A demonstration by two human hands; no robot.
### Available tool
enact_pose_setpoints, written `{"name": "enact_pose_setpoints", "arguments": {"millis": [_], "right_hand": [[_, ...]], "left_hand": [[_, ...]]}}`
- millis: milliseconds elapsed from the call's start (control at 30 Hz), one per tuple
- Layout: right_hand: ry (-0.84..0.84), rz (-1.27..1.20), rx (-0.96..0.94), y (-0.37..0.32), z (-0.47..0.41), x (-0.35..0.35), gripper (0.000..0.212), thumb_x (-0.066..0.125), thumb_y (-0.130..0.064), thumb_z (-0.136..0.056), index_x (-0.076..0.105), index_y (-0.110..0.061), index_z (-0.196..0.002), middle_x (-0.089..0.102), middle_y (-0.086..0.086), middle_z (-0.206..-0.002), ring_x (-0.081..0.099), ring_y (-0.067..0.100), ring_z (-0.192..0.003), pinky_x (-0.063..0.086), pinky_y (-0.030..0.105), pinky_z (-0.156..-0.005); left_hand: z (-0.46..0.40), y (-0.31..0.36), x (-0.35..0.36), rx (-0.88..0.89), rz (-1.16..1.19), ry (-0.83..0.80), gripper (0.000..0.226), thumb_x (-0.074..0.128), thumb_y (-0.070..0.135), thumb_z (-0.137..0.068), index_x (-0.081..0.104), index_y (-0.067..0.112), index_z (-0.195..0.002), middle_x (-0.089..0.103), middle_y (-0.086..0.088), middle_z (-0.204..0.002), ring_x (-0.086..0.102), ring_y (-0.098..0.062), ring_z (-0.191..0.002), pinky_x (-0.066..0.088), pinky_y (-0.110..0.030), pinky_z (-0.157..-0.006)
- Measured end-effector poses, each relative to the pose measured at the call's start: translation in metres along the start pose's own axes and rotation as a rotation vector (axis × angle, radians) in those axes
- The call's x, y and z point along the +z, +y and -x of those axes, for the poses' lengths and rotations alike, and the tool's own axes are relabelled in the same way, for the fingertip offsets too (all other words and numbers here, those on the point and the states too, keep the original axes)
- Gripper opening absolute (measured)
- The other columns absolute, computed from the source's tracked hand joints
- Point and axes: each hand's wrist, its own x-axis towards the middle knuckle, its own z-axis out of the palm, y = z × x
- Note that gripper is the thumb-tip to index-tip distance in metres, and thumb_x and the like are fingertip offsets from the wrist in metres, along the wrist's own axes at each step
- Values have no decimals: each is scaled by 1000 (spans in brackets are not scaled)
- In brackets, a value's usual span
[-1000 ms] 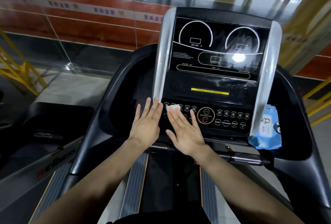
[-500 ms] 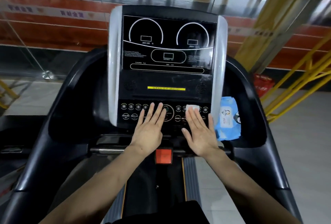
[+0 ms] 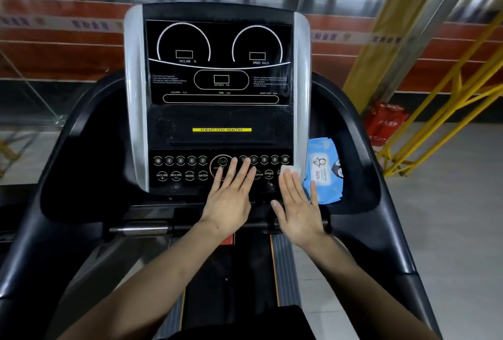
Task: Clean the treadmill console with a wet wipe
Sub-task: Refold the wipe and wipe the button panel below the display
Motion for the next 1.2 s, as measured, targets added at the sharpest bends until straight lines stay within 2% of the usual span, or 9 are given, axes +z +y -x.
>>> {"name": "enact_pose_setpoints", "arguments": {"millis": [167,433,633,800,967,1200], "right_hand": [[-36,-26,16,-19,-3,3,74,10,-60,-108,-6,-17,-166,-15,-4,-174,-18,14,-160,-7,53,-129],[-88,-18,-126,-98,-29,-1,73,9,-60,-108,-3,-18,-166,-15,-5,-174,-22,12,-158,-6,55,-129],[-131,4,-228,-165,-55,-3,72,8,-60,-108,-10,-19,-165,-24,-8,-171,-28,11,-156,-14,54,-128],[-156,47,-317,-223,-75,2,71,10,-60,-109,-8,-20,-165,-23,-9,-171,-28,11,-156,-17,53,-127],[-152,128,-422,-276,-88,12,73,13,-59,-108,2,-18,-167,-13,-5,-174,-20,13,-158,-13,55,-128],[-183,180,-487,-278,-79,21,73,11,-60,-107,3,-18,-167,-12,-6,-174,-21,12,-158,-10,55,-128]], "left_hand": [[13,-25,4,-45,-2,42,74,43,28,-105,2,20,-166,-10,-2,-175,-16,-26,-160,1,-52,-131],[42,-79,-4,-119,2,91,73,47,27,-103,12,17,-166,1,-6,-175,-8,-28,-161,11,-55,-130],[75,-138,-18,-246,-31,96,71,49,28,-102,18,15,-165,4,-9,-175,-5,-30,-162,14,-57,-129],[105,-184,-26,-364,-17,90,75,44,26,-103,6,16,-166,-6,-1,-175,-9,-28,-161,7,-55,-130],[128,-212,-35,-390,-62,19,77,41,25,-101,1,19,-166,-9,4,-175,-17,-28,-160,-2,-56,-130],[141,-221,-35,-414,-49,15,79,46,27,-102,3,17,-167,-10,3,-174,-19,-28,-159,-4,-55,-130]]}}
